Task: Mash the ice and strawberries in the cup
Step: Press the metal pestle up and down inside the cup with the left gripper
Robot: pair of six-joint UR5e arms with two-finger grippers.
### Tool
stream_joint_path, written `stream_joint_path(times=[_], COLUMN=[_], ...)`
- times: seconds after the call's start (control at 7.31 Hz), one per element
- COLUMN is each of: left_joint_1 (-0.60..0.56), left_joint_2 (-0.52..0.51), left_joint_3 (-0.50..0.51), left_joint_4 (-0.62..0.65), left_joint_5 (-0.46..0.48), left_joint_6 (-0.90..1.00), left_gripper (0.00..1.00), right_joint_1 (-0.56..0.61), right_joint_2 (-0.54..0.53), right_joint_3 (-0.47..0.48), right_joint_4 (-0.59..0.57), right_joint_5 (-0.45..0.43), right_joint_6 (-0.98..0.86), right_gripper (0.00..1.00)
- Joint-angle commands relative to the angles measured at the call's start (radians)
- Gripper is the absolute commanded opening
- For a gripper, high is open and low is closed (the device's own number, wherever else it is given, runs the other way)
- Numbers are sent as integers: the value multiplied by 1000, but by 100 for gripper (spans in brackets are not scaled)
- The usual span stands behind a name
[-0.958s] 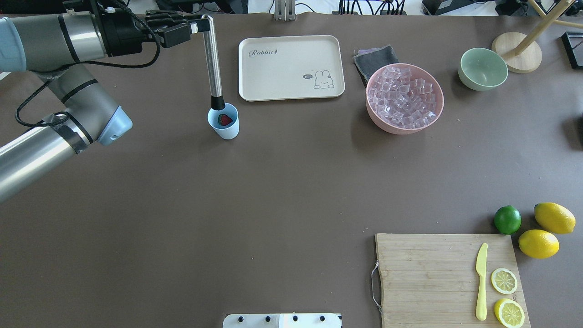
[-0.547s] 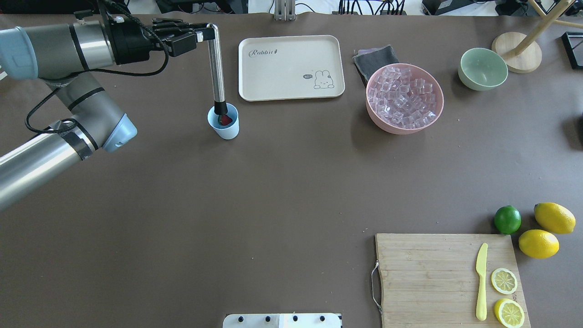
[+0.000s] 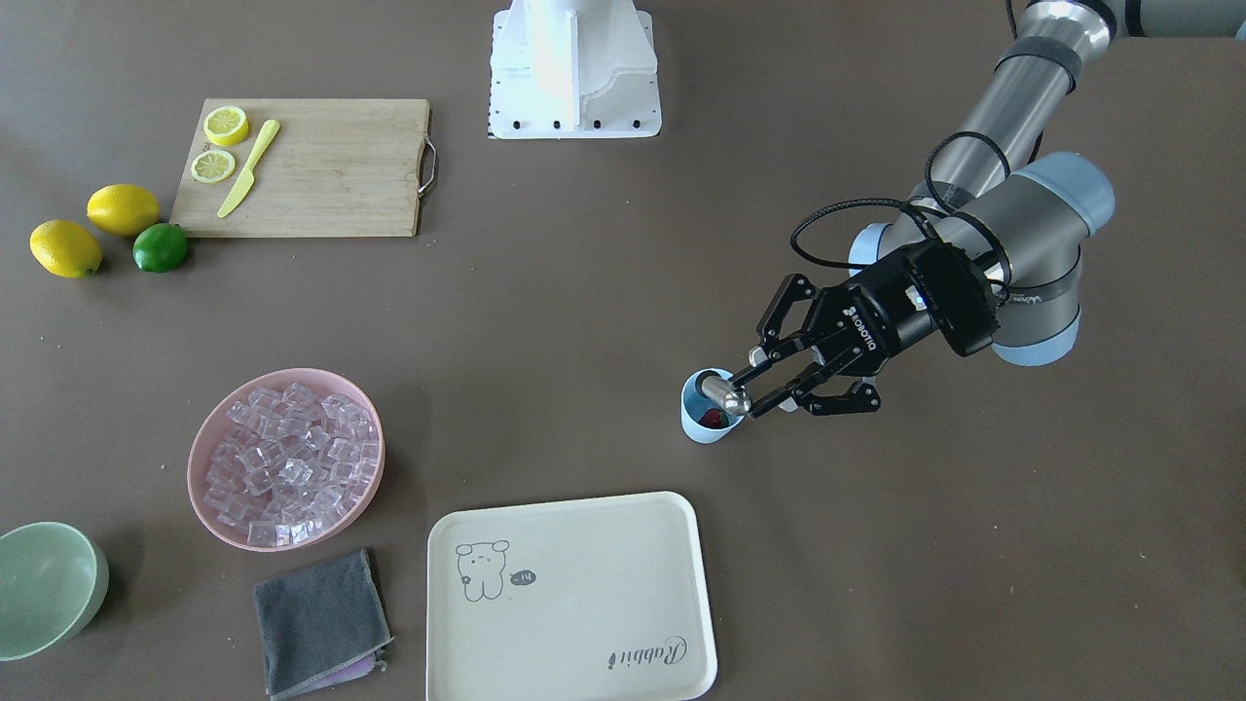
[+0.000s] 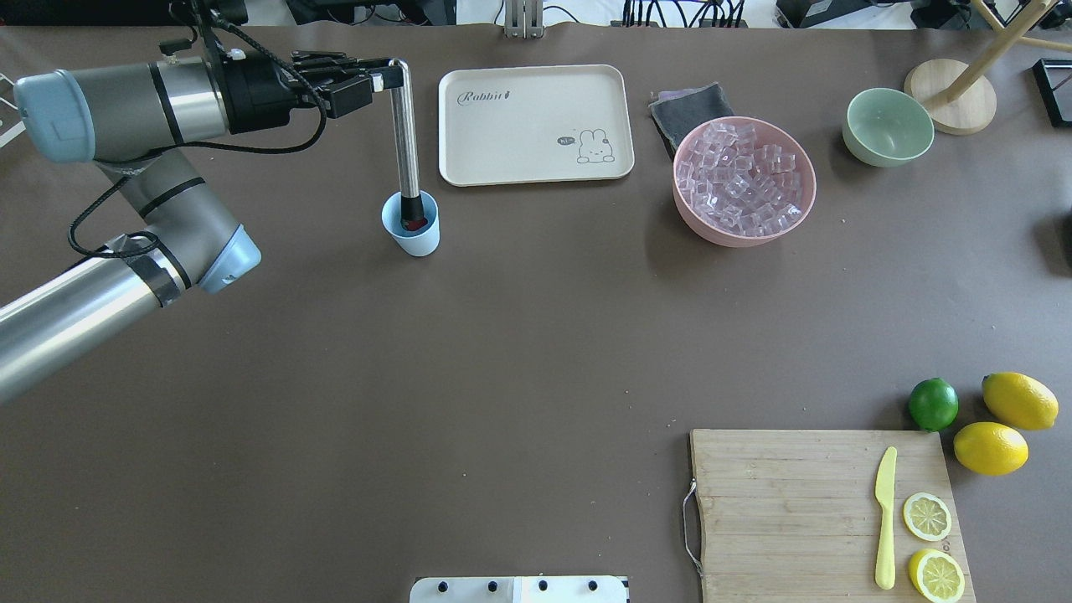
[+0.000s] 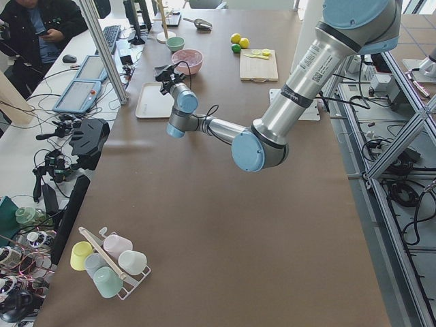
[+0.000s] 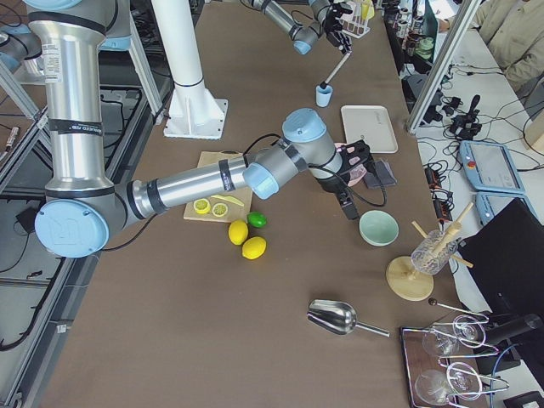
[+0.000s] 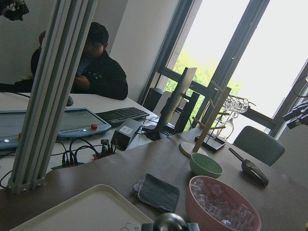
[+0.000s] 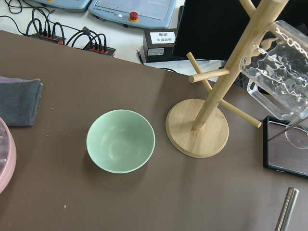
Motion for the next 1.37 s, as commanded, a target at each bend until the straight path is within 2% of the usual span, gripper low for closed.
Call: stream_joint_path(times=[0.0, 0.82, 1.23], left_joint_1=[1, 39, 31], left_joint_2=[-1, -5, -8], left_joint_3=[18, 55, 36], left_joint_4=[1, 14, 13], left_joint_5=[0, 46, 45], left_joint_6=[1, 37, 34], left_gripper=[0, 0, 0], right_joint_1=[0, 0, 0], right_joint_2=[3, -11, -19], right_joint_3=[-3, 4, 4], right_joint_4=[-1, 1, 1], right_joint_5=[-4, -1, -1], right_joint_6=[0, 2, 2], right_gripper=[99, 99, 99])
